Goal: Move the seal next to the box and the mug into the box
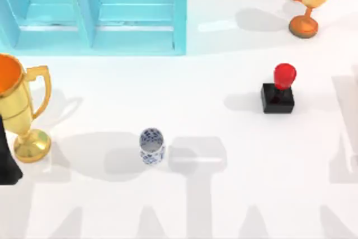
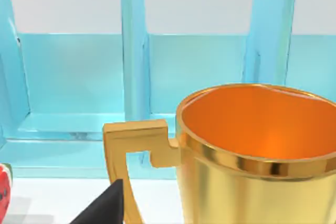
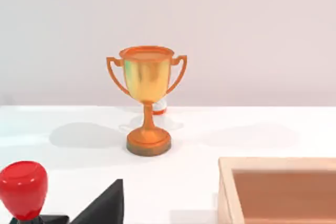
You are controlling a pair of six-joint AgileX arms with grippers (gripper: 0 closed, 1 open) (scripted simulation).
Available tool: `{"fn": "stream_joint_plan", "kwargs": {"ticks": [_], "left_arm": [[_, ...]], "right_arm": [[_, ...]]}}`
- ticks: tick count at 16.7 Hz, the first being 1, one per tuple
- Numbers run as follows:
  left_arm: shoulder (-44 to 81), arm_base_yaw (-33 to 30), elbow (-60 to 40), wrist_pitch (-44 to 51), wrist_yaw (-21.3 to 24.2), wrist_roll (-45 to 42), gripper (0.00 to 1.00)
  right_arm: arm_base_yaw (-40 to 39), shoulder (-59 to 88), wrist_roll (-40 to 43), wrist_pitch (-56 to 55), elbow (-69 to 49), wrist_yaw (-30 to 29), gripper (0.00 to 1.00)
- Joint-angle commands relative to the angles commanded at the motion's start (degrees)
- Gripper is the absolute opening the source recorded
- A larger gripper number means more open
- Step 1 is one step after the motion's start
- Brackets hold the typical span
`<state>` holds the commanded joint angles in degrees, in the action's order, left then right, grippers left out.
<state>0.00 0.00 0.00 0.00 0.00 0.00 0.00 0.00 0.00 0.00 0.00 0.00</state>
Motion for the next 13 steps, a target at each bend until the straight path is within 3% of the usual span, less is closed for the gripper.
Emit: {"fn": "stream_joint_plan", "kwargs": {"ticks": [6, 13], "left_arm": [[0.00, 0.00, 0.00, 0.00, 0.00, 0.00, 1.00], [0.00, 0.00, 0.00, 0.00, 0.00, 0.00, 1.00]], "right_arm": [[0.07, 5.59, -0.94, 4.40, -5.45, -0.12, 1.00], [-0.94, 33.58, -5.37, 24.86, -32.73, -0.53, 1.00]]}}
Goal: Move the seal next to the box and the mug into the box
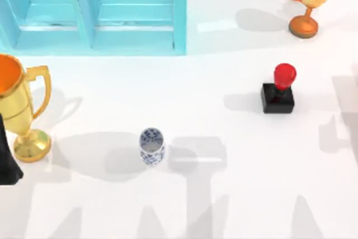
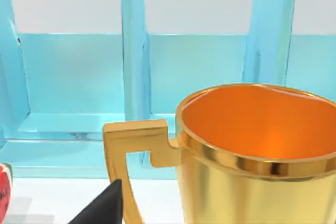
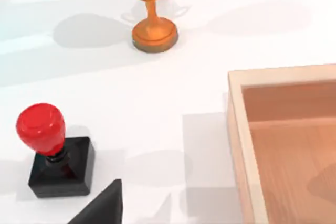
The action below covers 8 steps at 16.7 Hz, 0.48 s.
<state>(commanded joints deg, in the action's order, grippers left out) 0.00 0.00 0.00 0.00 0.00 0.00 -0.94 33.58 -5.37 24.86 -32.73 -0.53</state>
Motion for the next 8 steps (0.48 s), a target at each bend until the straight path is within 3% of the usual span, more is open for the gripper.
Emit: {"fn": "stream_joint_plan", "kwargs": {"ticks": [8], "left_arm": [[0.00, 0.00, 0.00, 0.00, 0.00, 0.00, 1.00]], "right_arm": [[-5.52, 46.38, -6.82, 30.05, -44.47, -0.19, 1.00]]}}
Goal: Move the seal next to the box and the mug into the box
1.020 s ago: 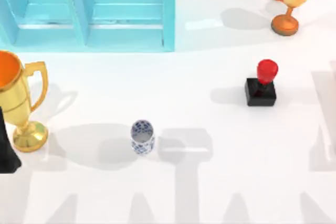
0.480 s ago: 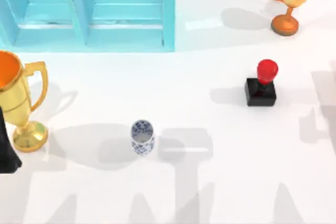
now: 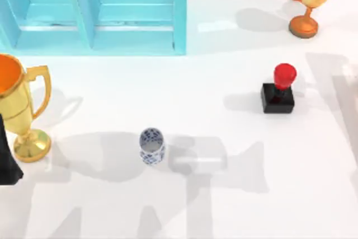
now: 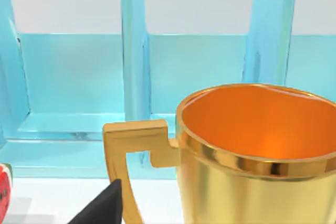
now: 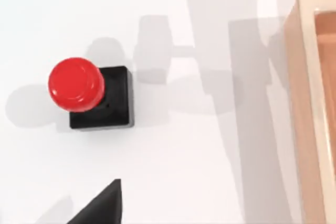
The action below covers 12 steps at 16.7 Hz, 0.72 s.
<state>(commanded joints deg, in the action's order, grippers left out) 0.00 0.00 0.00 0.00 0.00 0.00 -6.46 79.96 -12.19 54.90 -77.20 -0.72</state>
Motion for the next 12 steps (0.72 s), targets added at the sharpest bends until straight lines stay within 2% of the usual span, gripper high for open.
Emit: {"fn": "stream_joint_plan", "kwargs": {"ticks": [7, 12], "left_arm": [[0.00, 0.00, 0.00, 0.00, 0.00, 0.00, 1.00], [0.00, 0.00, 0.00, 0.00, 0.00, 0.00, 1.00]], "right_arm": [[-7.48, 37.31, -5.10, 21.24, -35.12, 0.23, 1.00], [-11.31, 51.80, -7.07, 28.96, -49.34, 0.43, 1.00]]}}
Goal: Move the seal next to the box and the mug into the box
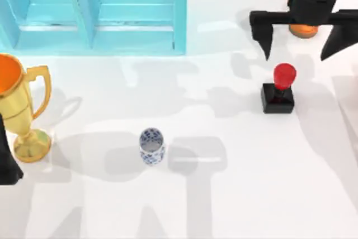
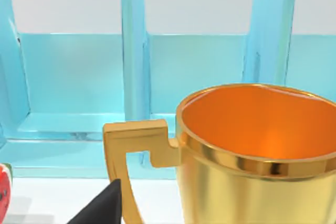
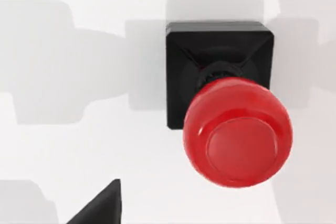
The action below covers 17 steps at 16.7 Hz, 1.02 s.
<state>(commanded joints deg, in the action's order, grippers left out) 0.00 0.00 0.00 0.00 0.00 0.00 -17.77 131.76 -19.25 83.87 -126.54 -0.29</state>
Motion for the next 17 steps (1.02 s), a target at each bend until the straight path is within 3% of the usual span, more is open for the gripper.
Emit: {"fn": "stream_joint_plan", "kwargs": {"ticks": [9, 17], "left_arm": [[0.00, 0.00, 0.00, 0.00, 0.00, 0.00, 1.00], [0.00, 0.00, 0.00, 0.00, 0.00, 0.00, 1.00]], "right_arm": [[-0.34, 1.66, -0.11, -0.12, -0.66, 0.03, 1.00], [-0.63, 1.90, -0.34, -16.60, 15.60, 0.03, 1.00]]}}
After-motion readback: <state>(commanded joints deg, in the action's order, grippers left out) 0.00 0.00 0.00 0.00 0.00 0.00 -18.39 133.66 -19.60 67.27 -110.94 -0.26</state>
